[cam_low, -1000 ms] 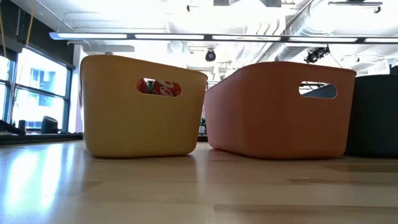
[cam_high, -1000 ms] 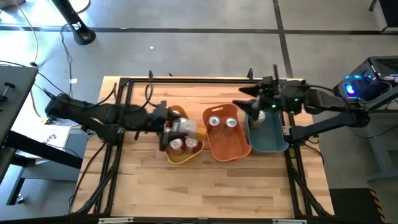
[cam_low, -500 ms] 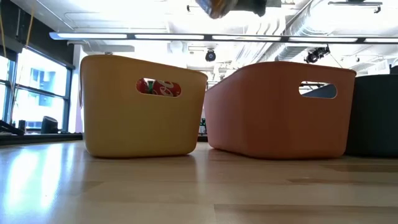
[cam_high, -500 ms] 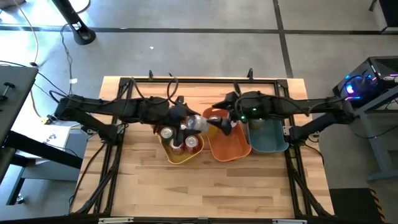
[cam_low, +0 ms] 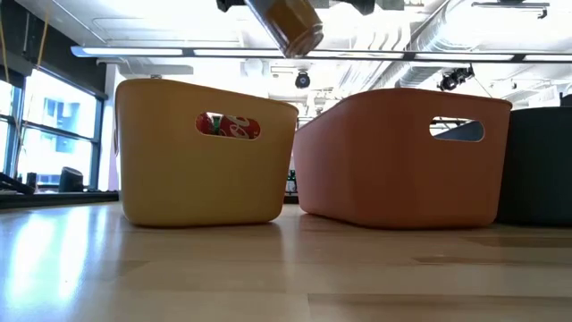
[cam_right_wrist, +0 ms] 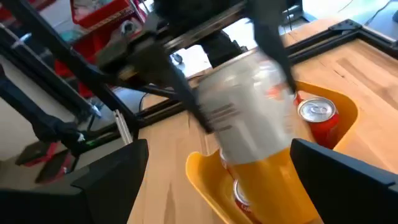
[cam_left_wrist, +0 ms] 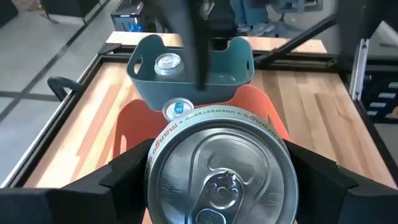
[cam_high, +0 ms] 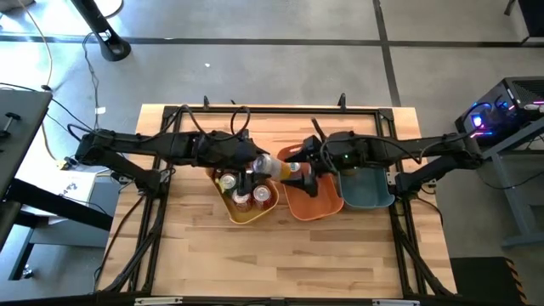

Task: Sort soda cans
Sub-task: Put the yellow-white soda can into the blue bin

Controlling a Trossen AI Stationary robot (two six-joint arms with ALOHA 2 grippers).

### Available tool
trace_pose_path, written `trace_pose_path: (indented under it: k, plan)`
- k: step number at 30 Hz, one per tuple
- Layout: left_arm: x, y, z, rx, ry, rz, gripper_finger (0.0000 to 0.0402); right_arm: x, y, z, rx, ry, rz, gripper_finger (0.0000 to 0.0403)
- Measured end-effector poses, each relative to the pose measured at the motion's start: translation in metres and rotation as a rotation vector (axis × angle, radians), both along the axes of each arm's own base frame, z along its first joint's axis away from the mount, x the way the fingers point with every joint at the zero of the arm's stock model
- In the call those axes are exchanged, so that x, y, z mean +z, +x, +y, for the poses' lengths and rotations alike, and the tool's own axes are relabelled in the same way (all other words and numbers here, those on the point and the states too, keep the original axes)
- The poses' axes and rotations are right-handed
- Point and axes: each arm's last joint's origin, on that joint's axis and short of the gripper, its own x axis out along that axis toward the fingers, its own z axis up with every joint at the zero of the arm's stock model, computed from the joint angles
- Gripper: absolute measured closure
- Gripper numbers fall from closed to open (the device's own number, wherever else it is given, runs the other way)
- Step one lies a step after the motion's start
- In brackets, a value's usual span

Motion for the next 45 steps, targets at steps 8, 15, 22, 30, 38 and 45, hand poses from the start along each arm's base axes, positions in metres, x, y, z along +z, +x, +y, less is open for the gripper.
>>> trace_pose_path:
  k: [8,15,22,30,38,45]
  plan:
    - [0.006,0.003,0.000,-0.051,-0.011,-0.071,0.0121,-0.011,0.010,-0.004,-0.134,-0.129,0.040,0.0013]
    - [0.006,0.004,0.000,-0.055,0.016,-0.070,0.0121,-0.037,0.030,-0.003,-0.105,-0.179,0.129,0.0013]
    - [0.000,0.012,0.000,-0.089,0.018,-0.059,0.0121,-0.049,0.042,-0.001,-0.075,-0.186,0.138,0.0023]
    - [-0.003,0.012,0.001,-0.098,-0.001,-0.036,0.0121,-0.046,0.041,0.001,-0.077,-0.208,0.119,0.0096]
    - [0.010,-0.005,0.003,-0.074,-0.062,-0.050,0.0082,-0.019,0.034,0.002,-0.067,-0.233,0.200,0.0096]
    - [0.024,-0.064,0.011,0.024,-0.112,0.068,0.0027,-0.013,0.004,-0.001,-0.124,-0.237,0.386,0.0111]
